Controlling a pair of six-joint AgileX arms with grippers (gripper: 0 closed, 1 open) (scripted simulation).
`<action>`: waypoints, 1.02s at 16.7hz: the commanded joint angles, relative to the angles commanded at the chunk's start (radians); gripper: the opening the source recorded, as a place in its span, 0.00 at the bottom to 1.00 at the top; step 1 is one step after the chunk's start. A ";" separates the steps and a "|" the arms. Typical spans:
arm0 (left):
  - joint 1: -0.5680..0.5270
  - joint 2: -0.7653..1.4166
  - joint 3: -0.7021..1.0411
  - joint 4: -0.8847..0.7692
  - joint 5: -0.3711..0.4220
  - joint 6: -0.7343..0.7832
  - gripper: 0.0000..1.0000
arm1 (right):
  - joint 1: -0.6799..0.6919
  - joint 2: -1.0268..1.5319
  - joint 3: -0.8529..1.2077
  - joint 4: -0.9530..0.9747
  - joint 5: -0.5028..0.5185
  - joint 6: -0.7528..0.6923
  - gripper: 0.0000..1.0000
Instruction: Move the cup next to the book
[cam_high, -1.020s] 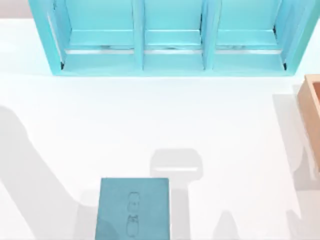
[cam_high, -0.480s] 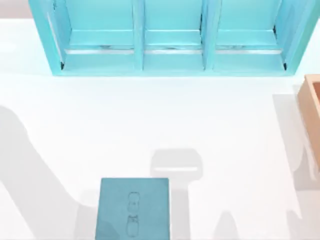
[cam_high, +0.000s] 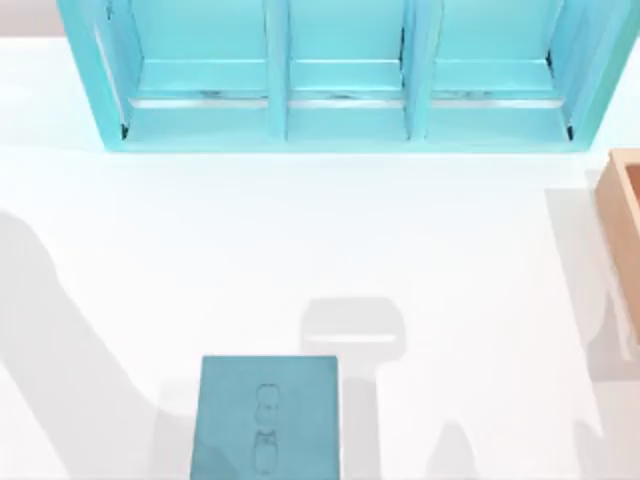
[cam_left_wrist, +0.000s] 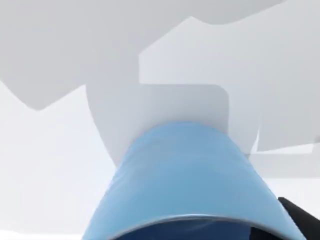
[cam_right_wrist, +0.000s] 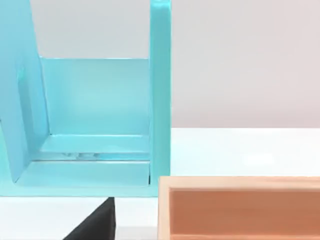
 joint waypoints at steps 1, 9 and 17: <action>0.003 0.000 0.020 -0.020 0.000 -0.003 0.00 | 0.000 0.000 0.000 0.000 0.000 0.000 1.00; -0.006 0.000 0.180 -0.181 0.000 0.005 0.00 | 0.000 0.000 0.000 0.000 0.000 0.000 1.00; -0.084 -0.067 0.100 -0.173 0.003 -0.140 0.00 | 0.000 0.000 0.000 0.000 0.000 0.000 1.00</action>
